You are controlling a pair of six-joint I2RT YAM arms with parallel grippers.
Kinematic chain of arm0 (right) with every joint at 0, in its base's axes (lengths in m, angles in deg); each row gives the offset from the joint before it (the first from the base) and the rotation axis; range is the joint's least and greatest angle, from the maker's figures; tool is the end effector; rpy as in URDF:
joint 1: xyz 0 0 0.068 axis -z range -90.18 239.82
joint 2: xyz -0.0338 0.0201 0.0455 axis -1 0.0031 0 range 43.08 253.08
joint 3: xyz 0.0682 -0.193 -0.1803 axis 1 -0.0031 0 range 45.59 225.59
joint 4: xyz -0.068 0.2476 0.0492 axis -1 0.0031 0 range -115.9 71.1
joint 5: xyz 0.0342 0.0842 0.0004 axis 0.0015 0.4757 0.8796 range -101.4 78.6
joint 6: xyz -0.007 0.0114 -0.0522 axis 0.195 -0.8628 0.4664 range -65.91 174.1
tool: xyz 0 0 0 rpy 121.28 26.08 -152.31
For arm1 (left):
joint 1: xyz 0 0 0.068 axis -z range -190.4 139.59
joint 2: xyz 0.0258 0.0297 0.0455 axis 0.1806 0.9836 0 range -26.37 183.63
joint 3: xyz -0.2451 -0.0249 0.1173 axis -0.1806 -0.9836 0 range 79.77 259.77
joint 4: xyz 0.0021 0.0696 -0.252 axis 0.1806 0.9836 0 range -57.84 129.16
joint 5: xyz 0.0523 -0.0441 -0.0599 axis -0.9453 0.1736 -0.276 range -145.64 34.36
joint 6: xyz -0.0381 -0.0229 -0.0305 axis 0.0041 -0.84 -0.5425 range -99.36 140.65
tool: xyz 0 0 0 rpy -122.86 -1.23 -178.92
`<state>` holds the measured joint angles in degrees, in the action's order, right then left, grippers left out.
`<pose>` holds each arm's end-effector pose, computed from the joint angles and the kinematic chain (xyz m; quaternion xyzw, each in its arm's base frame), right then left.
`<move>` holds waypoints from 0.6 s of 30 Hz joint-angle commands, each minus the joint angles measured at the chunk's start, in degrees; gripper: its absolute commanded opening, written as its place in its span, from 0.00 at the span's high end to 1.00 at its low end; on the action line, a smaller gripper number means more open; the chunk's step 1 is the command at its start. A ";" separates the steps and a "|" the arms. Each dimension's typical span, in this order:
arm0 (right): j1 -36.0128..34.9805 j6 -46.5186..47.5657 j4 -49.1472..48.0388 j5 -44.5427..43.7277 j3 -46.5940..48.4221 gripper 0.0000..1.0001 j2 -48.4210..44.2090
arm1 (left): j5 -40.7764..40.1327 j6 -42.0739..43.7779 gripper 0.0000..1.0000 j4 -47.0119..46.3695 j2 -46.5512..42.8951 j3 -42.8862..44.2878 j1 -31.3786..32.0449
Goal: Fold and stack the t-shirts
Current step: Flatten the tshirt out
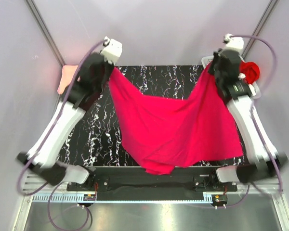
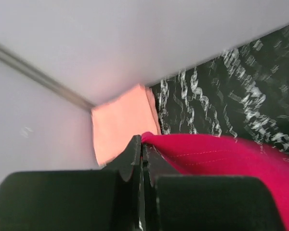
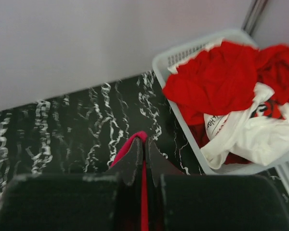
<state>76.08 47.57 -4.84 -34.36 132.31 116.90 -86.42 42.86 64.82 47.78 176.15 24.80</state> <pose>0.2728 0.0523 0.4650 0.0835 0.7473 -0.0351 0.6583 0.2188 -0.1320 0.4969 0.2070 0.7314 0.1328 0.6361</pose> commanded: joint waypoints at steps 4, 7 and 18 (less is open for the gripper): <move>11.80 -16.07 19.04 11.60 31.53 0.57 34.85 | 21.74 -17.71 0.94 9.13 40.94 33.71 -25.07; 11.72 -16.50 37.08 15.48 56.14 0.00 51.91 | 23.38 -27.21 0.40 16.66 49.96 44.89 -26.49; 7.85 -17.20 16.40 22.33 13.98 0.00 25.60 | 25.16 -33.99 0.01 10.84 27.40 8.23 -20.45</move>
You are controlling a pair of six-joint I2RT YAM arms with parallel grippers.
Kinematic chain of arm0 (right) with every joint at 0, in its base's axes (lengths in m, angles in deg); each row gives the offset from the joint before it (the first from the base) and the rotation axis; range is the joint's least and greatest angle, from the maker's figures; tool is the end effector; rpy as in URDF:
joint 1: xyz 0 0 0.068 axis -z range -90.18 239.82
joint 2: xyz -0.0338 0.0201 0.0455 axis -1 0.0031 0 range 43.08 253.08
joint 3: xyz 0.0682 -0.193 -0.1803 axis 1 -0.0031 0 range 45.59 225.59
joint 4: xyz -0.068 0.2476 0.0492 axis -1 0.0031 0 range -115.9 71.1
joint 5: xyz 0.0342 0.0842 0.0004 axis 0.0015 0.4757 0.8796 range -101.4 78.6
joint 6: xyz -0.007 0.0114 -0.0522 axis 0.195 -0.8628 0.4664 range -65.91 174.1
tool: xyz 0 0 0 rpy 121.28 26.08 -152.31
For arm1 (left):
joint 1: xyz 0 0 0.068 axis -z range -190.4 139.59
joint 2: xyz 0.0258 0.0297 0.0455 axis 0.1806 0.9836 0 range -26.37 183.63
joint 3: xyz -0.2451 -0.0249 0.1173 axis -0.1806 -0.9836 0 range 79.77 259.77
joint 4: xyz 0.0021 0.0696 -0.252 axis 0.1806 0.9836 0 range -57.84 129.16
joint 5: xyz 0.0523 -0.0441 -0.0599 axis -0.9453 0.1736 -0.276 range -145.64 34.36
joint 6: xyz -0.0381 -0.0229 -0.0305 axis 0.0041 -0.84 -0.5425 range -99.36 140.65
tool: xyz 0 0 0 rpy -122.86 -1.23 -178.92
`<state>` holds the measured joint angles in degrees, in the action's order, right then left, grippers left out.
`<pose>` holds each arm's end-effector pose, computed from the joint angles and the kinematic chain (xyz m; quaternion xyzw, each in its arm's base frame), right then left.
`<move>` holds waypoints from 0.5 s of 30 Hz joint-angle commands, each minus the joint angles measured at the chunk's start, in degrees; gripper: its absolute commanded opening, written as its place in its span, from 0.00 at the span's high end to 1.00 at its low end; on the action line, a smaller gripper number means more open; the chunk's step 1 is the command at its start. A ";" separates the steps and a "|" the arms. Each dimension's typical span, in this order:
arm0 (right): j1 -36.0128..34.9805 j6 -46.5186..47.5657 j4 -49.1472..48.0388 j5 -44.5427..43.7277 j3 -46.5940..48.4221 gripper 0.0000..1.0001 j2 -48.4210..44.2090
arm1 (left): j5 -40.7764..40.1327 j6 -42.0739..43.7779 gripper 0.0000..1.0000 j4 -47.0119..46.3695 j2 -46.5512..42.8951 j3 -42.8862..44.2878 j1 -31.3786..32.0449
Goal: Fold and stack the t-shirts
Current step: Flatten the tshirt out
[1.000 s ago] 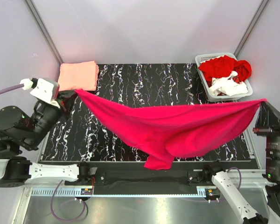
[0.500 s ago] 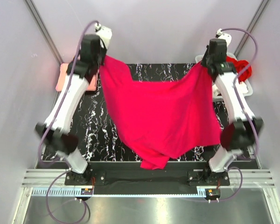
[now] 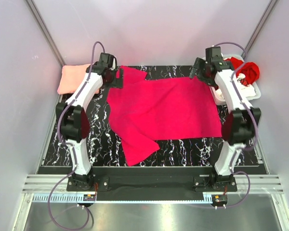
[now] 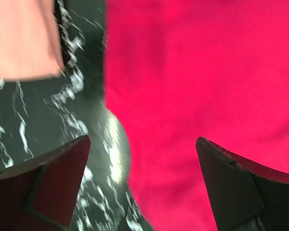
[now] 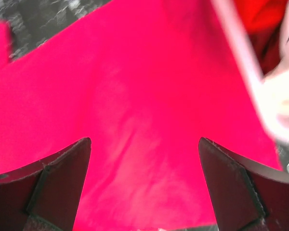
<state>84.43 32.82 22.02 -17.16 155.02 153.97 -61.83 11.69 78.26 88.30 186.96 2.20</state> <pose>0.4301 0.0369 0.3308 0.1467 0.9252 0.0341 0.3482 0.4361 -0.0935 0.2931 0.0133 0.9486 -0.0080 0.3162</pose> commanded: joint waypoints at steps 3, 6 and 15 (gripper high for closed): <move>-0.76 -3.94 -11.79 8.73 -17.54 0.00 -15.08 | -0.31 -5.11 0.01 -3.30 -18.76 -12.43 4.27; -0.94 -4.56 -12.50 12.34 -23.71 0.00 -15.44 | 1.09 -8.79 0.01 -6.37 -21.67 -22.53 5.24; -1.91 -3.86 -10.39 14.28 -27.25 0.00 -10.70 | 7.78 -14.34 0.01 -14.03 -13.80 -30.21 6.47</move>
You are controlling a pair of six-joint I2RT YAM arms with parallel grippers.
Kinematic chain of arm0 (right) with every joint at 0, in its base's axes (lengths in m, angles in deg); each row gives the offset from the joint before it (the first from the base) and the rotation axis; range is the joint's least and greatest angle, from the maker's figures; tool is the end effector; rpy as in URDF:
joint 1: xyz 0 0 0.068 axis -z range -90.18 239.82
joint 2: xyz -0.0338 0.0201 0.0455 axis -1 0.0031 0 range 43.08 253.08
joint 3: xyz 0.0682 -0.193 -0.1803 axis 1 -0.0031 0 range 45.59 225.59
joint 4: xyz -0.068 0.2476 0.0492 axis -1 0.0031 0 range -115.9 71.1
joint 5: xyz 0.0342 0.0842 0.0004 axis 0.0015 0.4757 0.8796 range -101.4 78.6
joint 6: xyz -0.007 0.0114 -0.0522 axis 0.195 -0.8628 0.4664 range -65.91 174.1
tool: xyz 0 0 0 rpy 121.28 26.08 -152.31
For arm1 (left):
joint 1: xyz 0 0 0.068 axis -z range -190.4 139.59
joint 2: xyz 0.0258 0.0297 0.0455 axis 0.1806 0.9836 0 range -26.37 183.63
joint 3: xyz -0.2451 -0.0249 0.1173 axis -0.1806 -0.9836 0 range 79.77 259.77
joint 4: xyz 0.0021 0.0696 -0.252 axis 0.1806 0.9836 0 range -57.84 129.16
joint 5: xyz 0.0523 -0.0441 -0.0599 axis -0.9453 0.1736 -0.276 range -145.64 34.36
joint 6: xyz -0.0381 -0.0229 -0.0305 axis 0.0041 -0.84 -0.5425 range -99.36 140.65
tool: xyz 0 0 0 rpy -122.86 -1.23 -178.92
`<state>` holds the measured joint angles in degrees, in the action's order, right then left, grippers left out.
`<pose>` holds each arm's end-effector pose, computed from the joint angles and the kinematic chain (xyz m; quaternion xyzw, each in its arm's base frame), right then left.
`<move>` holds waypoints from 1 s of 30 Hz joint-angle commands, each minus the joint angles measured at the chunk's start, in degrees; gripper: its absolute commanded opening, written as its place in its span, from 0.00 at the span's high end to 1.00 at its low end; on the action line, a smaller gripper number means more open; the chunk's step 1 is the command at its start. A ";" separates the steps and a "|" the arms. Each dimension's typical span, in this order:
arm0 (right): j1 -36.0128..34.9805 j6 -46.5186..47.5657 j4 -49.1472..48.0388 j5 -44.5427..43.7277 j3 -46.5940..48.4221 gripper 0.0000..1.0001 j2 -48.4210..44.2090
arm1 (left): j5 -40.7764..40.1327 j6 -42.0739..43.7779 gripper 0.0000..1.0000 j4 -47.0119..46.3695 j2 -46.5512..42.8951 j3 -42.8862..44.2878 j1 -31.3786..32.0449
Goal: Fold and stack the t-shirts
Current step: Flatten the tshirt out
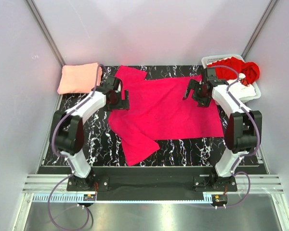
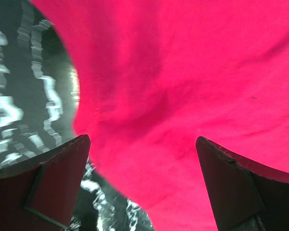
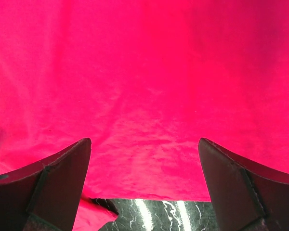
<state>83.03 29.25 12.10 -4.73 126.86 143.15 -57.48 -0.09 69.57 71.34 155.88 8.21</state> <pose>0.3741 0.0486 0.2598 0.1337 0.9475 0.1314 0.2592 0.3433 -0.1144 0.2469 -0.0221 0.9633 -0.0754 0.2568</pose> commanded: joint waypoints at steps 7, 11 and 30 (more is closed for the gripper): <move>-0.86 -0.12 -1.08 2.73 1.17 0.00 3.81 | 2.47 -0.11 0.02 -1.39 17.76 10.78 0.29; -0.95 0.32 -1.17 2.55 1.78 0.00 6.18 | 2.02 1.30 0.02 0.82 23.04 14.76 -1.29; -1.56 0.49 0.23 5.01 2.84 0.00 5.05 | -10.99 3.52 0.01 12.34 10.95 18.41 -1.39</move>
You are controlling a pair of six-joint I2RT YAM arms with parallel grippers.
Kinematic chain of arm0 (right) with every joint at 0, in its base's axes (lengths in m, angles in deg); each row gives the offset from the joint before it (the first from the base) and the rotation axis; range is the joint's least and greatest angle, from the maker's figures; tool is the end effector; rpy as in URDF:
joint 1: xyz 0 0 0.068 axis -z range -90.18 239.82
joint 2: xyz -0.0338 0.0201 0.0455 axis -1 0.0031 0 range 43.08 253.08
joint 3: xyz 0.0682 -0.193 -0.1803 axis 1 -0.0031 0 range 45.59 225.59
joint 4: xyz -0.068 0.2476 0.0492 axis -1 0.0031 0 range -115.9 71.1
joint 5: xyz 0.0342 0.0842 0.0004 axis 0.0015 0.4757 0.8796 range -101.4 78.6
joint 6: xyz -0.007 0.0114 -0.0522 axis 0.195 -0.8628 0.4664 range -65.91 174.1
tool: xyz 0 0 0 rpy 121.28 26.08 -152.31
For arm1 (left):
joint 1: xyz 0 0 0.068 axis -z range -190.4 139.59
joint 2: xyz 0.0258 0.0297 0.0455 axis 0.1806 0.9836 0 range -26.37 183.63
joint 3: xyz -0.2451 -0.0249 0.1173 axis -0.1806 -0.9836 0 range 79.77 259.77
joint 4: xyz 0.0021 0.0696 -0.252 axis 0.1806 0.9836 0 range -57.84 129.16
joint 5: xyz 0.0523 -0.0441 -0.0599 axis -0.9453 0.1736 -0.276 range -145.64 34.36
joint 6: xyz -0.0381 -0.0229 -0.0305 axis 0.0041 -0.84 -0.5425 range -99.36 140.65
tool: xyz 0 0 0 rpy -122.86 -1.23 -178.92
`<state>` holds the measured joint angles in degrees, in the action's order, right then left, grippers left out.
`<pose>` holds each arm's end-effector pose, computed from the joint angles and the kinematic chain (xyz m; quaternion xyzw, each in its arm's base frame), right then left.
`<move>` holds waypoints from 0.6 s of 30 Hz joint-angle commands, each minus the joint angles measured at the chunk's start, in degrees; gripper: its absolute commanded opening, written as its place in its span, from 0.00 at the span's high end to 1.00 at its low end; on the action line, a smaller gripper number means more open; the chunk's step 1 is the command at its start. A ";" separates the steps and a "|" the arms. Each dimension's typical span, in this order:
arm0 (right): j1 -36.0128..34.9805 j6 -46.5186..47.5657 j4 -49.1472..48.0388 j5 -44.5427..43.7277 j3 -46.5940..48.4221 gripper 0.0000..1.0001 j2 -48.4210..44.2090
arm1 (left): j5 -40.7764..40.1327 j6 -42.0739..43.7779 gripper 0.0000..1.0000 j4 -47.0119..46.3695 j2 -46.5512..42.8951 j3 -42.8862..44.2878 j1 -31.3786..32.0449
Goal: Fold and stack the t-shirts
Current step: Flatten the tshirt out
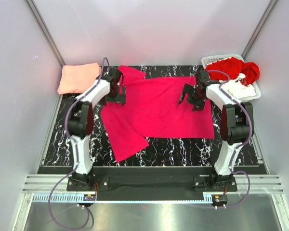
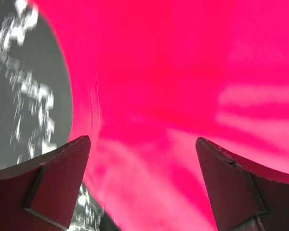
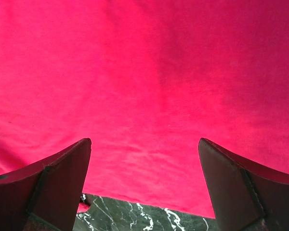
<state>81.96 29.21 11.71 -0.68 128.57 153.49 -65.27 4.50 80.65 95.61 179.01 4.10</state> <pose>0.3984 0.0616 0.2025 0.1239 0.9644 0.1482 0.1807 0.4315 -0.1055 0.1948 -0.0278 0.9828 0.0369 0.1787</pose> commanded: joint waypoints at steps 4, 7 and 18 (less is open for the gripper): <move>-0.58 0.98 1.24 -0.61 -2.37 0.00 -10.81 | 0.13 -4.85 0.02 -0.85 -26.85 -18.97 4.39; -0.58 0.98 1.07 -1.14 -6.06 0.00 -15.11 | 3.81 -8.90 0.05 -2.52 -36.61 -30.92 4.83; -0.58 -1.30 -0.87 -1.67 -19.69 0.00 -31.56 | 12.26 -27.95 0.11 -9.64 -58.77 -62.56 17.04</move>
<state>81.88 28.91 12.52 -2.74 110.73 126.61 -56.22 -15.01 75.12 40.88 120.74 19.05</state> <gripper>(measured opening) 0.994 0.900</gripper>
